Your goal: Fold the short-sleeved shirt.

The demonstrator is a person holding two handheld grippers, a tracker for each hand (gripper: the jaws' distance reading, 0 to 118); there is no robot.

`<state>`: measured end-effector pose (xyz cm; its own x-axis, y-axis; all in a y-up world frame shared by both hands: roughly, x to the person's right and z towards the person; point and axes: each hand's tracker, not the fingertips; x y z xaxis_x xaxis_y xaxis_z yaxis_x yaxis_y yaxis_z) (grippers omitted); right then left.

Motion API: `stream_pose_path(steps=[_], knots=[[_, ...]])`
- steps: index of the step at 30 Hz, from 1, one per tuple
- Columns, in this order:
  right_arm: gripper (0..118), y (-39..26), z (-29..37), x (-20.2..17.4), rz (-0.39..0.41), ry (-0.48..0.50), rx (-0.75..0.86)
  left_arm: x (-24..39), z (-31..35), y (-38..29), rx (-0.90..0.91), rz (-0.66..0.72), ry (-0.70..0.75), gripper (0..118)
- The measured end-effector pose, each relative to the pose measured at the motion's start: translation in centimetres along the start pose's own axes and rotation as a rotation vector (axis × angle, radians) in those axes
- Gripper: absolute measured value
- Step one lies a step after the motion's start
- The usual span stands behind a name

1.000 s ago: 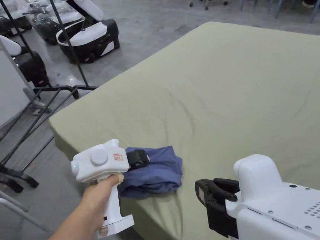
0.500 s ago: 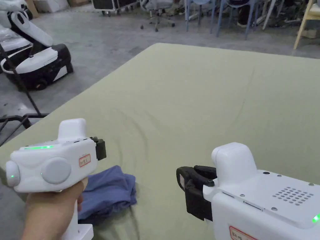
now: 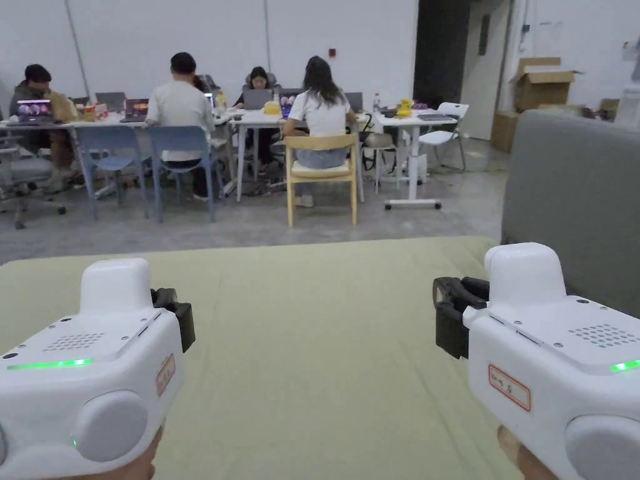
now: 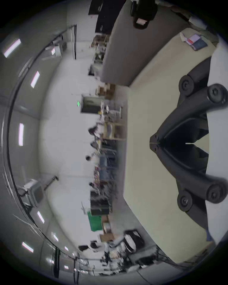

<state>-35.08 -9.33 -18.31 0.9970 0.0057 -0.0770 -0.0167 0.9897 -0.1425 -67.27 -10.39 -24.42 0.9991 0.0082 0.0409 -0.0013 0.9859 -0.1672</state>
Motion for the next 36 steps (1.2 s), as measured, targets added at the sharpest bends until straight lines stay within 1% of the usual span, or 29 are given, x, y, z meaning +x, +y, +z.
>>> stream_pose_path(steps=[3, 4, 5, 7, 9, 11, 13, 16, 23, 26, 31, 32, 33, 34, 35, 36], knots=[[3, 1.1, 1.0, 4.1, -0.008, -0.178, 0.013, 4.0, -0.2, 2.1, 0.070, -0.005, -0.046, 0], [3, 1.2, 1.2, 5.2, -0.022, -0.216, 0.017, 5.0, -0.2, 2.5, 0.075, -0.007, -0.048, 0], [3, 1.2, 1.4, 6.1, -0.043, -0.223, 0.027, 5.7, -0.1, 2.7, 0.081, -0.008, -0.051, 0], [3, 1.4, 1.7, 7.1, -0.074, -0.218, 0.027, 6.9, 0.2, 3.0, 0.094, -0.018, -0.061, 0], [3, 1.3, 1.7, 7.1, -0.067, -0.209, 0.023, 7.5, 0.4, 3.1, 0.097, -0.040, -0.056, 0], [3, 1.4, 1.4, 6.3, -0.028, -0.190, 0.029, 7.6, 0.6, 3.1, 0.098, -0.061, -0.031, 0], [3, 1.6, 1.2, 5.6, -0.011, -0.169, 0.036, 7.4, 0.8, 3.0, 0.092, -0.049, -0.016, 0], [3, 1.9, 0.8, 4.7, -0.007, -0.138, 0.040, 7.0, 1.1, 2.7, 0.075, -0.028, 0.006, 0], [3, 2.2, 0.7, 3.6, -0.002, -0.118, 0.049, 6.8, 1.9, 2.7, 0.074, -0.036, 0.006, 0], [3, 2.1, 0.8, 3.2, 0.010, -0.126, 0.054, 6.8, 2.0, 2.7, 0.077, -0.037, 0.009, 0], [3, 2.4, 0.8, 2.9, 0.007, -0.126, 0.059, 6.4, 2.5, 2.6, 0.081, -0.033, 0.014, 0], [20, 2.4, 0.8, 2.9, -0.002, -0.110, 0.063, 6.2, 2.6, 2.6, 0.081, -0.028, 0.011, 0], [60, 2.5, 0.7, 2.9, -0.008, -0.093, 0.064, 6.0, 2.6, 2.7, 0.081, -0.022, 0.001, 8], [109, 2.6, 0.5, 2.8, -0.007, -0.089, 0.060, 5.9, 2.7, 2.7, 0.087, -0.020, 0.006, 41], [118, 2.7, 0.0, 2.7, 0.007, -0.080, 0.036, 5.8, 2.8, 2.8, 0.107, -0.011, 0.040, 105], [118, 2.3, 0.7, 2.3, 0.037, -0.079, 0.116, 5.6, 2.8, 2.8, 0.109, -0.010, 0.056, 118]])
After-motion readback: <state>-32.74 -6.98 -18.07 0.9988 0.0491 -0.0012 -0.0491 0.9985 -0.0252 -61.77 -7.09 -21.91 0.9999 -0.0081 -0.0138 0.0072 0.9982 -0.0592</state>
